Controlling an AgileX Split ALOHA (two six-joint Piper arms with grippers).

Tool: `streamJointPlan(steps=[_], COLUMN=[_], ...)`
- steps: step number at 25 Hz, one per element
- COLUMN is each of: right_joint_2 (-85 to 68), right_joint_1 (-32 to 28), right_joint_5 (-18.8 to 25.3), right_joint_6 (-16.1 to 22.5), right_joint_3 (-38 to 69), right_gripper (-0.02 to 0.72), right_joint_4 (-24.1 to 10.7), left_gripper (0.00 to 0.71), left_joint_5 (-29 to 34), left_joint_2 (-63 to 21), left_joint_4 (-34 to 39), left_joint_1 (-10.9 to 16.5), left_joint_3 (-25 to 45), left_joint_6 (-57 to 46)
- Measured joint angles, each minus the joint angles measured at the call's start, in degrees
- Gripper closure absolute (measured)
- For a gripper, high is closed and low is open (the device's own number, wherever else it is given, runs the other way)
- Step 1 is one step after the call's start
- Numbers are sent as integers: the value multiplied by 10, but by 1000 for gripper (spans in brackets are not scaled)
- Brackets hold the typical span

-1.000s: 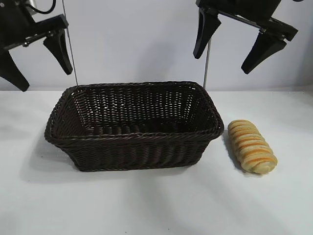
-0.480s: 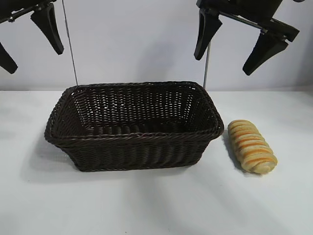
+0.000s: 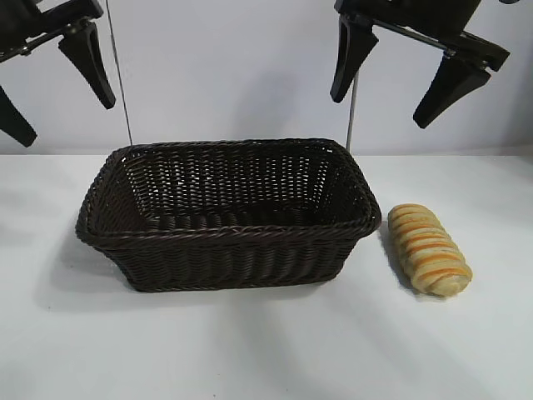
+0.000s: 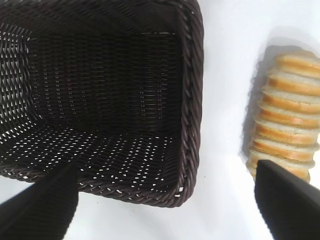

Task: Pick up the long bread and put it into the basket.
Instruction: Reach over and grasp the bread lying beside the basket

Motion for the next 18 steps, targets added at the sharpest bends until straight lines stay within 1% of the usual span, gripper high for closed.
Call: streamJointPlan(steps=[6, 14, 16, 18], right_joint_2=[0, 0, 0, 0], right_joint_1=[0, 0, 0, 0], right_joint_5=[0, -1, -1, -1], right_joint_6=[0, 0, 6, 20], right_joint_3=[0, 0, 0, 0], right_gripper=[18, 18, 18, 18], right_joint_4=[0, -2, -15, -46], left_gripper=[82, 82, 82, 82], left_joint_5=[-17, -21, -21, -21], left_joint_2=[0, 0, 0, 0], left_joint_4=[-6, -11, -11, -11], left_joint_1=[0, 0, 0, 0], left_joint_3=[0, 0, 0, 0], left_joint_6=[-8, -9, -9, -9])
